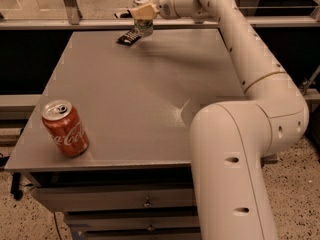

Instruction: Move 7up can near rxbar chocolate

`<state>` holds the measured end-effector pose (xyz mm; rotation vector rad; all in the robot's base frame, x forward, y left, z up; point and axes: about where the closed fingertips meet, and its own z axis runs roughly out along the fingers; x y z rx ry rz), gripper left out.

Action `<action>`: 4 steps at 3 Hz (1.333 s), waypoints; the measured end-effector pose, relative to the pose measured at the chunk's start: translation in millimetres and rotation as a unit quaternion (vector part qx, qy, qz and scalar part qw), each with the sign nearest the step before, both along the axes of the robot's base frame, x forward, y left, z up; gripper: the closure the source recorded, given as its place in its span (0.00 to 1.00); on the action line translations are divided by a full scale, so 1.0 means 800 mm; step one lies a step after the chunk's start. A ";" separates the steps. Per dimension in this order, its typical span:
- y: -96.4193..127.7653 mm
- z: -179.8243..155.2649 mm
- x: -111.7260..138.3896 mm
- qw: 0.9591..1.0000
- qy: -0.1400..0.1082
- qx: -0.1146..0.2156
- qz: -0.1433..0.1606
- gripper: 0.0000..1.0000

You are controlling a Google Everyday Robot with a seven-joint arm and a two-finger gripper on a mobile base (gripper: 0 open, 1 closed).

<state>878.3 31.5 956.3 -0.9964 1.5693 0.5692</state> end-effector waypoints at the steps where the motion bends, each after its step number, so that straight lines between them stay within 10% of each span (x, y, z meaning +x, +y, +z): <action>1: 0.004 -0.022 -0.002 1.000 0.019 -0.003 0.005 1.00; 2: -0.002 -0.042 -0.002 0.999 0.034 -0.008 0.002 1.00; 4: -0.012 -0.063 -0.001 0.999 0.051 -0.010 -0.006 0.61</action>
Offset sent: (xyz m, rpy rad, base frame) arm -0.0072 -0.0143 -0.0483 -0.0278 0.0982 -0.0159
